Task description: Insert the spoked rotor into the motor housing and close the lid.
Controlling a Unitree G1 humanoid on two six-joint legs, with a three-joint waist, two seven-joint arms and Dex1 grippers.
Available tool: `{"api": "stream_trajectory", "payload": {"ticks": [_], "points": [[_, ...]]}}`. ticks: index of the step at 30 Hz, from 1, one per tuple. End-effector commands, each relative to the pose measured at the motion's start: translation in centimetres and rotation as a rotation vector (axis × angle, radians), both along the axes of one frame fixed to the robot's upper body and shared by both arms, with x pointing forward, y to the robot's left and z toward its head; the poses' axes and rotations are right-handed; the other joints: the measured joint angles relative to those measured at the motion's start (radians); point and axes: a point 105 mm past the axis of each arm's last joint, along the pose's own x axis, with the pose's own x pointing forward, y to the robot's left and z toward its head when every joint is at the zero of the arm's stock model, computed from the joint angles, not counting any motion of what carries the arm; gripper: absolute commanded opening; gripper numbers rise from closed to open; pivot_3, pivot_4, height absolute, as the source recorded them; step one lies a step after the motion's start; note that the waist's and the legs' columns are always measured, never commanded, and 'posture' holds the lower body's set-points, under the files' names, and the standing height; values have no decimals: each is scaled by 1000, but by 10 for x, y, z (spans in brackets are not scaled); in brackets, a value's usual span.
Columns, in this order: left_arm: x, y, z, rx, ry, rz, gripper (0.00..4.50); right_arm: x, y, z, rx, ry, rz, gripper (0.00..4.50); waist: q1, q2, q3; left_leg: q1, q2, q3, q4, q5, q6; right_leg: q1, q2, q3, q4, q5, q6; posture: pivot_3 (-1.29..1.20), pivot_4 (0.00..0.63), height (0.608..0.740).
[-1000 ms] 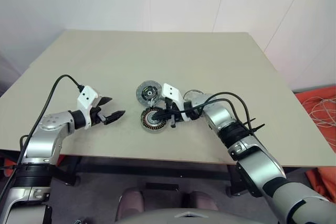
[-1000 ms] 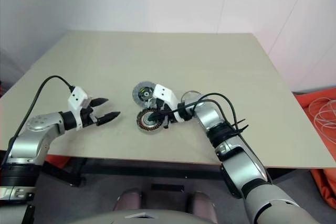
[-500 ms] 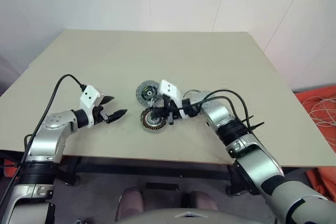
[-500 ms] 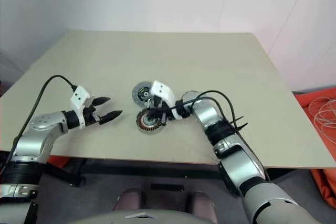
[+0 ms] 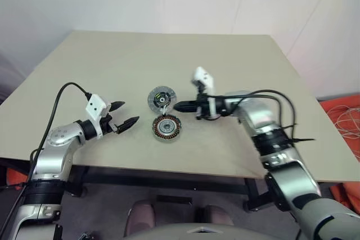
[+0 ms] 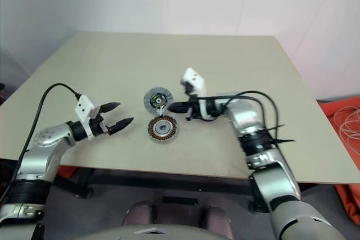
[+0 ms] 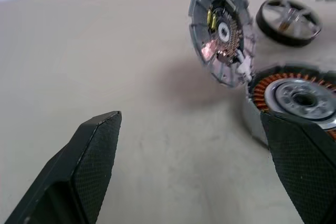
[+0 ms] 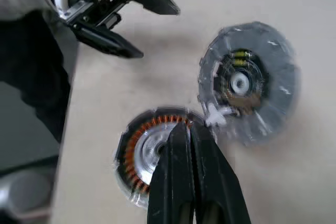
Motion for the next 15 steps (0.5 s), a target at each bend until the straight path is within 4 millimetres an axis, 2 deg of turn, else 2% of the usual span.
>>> {"api": "stream_trajectory", "payload": {"ticks": [1,3,6,9,12,15], "points": [[-18,-2,26,-46,-69,-141,4500,-12,-33,25,54,32,-77,649,2,0,0,0,0,1,0,0,0,0,0,0,-1,0,0,0,0,740],[-28,-1,29,-75,-45,-188,4500,-13,-56,33,83,87,-162,1278,3,0,0,1,0,1,0,-1,1,0,0,0,0,0,0,0,0,740],[-36,-3,30,-82,-35,-242,4500,-13,-89,31,96,185,-275,2370,2,1,0,3,0,1,0,0,0,1,0,0,0,-1,2,0,0,740],[-38,-8,32,-97,-24,-287,4500,-9,-107,25,119,272,-356,3400,1,1,0,6,0,2,0,0,-1,3,0,0,0,-4,7,0,0,740],[-41,-16,31,-98,5,-338,4500,4,-115,13,138,358,-452,4415,-3,1,0,8,0,2,0,1,-2,4,0,0,0,-4,7,0,0,740],[-41,-22,30,-90,4,-357,4500,20,-118,-1,192,467,-538,4489,-6,2,0,7,0,2,0,2,-2,3,0,0,1,-4,7,0,0,740]]}}
